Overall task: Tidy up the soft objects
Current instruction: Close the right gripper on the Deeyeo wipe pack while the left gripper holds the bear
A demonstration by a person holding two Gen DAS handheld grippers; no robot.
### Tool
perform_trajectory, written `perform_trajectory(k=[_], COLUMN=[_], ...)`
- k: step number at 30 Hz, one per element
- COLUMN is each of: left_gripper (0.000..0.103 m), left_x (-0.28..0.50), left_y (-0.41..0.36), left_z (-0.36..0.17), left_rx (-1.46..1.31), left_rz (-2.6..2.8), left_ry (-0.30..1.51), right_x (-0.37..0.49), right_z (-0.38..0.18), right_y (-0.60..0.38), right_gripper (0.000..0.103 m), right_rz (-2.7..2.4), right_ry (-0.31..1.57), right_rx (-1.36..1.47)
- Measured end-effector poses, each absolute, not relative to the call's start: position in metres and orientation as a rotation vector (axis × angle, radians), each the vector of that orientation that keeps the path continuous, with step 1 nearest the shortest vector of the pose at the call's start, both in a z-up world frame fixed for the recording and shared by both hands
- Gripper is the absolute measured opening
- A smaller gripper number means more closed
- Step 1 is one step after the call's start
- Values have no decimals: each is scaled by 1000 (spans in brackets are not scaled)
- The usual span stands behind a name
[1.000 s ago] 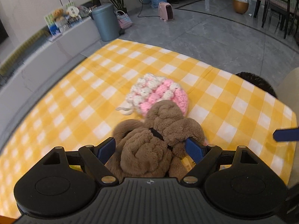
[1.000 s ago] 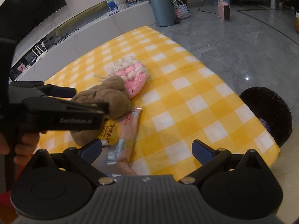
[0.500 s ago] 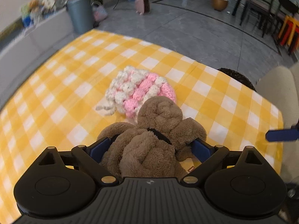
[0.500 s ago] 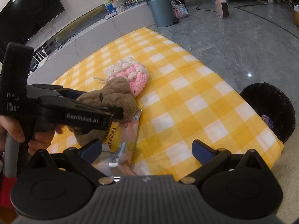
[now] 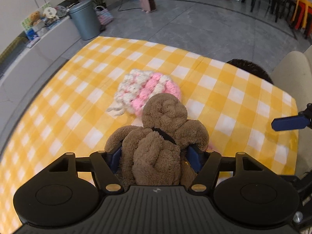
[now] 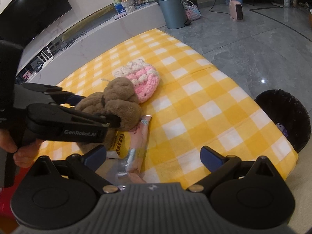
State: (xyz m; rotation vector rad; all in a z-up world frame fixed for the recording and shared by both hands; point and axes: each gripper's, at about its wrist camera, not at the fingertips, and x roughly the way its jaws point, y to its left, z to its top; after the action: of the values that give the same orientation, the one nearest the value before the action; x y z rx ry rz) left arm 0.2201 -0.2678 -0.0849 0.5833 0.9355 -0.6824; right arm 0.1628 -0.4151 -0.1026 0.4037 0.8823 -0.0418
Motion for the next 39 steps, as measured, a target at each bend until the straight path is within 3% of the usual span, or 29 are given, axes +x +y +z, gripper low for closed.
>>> perform_trajectory(k=[12, 36, 39], left_gripper=[77, 77, 77], left_x=[191, 154, 146], left_y=[-235, -175, -168], left_z=[-27, 24, 33], left_rx=[495, 398, 381], left_rz=[-593, -469, -491], left_ry=[896, 866, 843], right_x=[186, 230, 229], right_z=[-110, -137, -135], right_y=[-382, -333, -336], right_gripper=[100, 101, 96], right_rz=[-25, -15, -31], right_ry=[945, 1048, 1047], right_rx=[342, 56, 69])
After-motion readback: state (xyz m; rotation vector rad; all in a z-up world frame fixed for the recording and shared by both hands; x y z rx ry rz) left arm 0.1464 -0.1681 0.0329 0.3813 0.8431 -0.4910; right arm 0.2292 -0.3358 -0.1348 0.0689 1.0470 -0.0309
